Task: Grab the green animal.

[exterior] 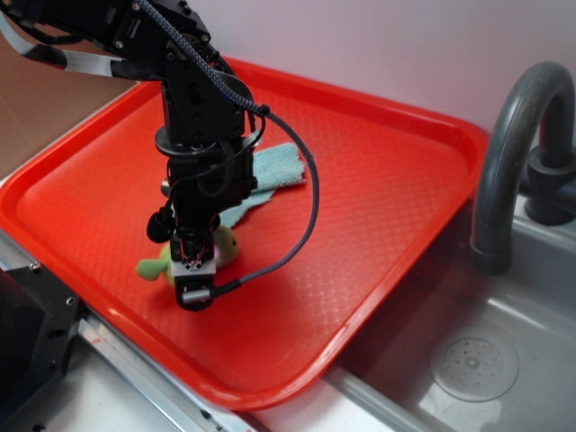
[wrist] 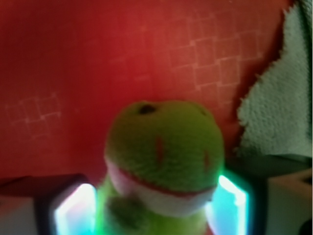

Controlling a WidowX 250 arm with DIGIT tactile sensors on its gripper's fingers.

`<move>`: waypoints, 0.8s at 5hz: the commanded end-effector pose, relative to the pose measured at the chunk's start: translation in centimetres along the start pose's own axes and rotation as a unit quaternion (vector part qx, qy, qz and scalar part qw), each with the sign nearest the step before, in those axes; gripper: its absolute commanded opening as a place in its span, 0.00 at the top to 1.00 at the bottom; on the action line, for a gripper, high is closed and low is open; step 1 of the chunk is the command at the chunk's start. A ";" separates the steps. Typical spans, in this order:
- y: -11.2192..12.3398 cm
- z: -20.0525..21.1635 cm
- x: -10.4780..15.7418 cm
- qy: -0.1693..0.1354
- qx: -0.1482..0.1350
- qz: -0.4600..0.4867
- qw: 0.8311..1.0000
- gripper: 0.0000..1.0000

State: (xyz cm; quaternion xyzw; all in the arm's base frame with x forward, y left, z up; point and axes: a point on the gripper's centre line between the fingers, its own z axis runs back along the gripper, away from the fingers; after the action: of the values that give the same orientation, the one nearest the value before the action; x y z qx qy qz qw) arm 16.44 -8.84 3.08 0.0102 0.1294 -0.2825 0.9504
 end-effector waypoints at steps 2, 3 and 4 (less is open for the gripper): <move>-0.1 2.9 0.2 -0.009 0.014 0.070 0.997 1.00; 1.9 8.1 0.0 -0.022 -0.008 0.191 0.981 1.00; 3.8 13.2 -1.1 -0.060 -0.031 0.272 0.960 1.00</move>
State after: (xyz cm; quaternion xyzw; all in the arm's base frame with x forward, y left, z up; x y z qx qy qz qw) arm 21.24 -6.19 14.77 0.0083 0.0997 -0.0151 0.9949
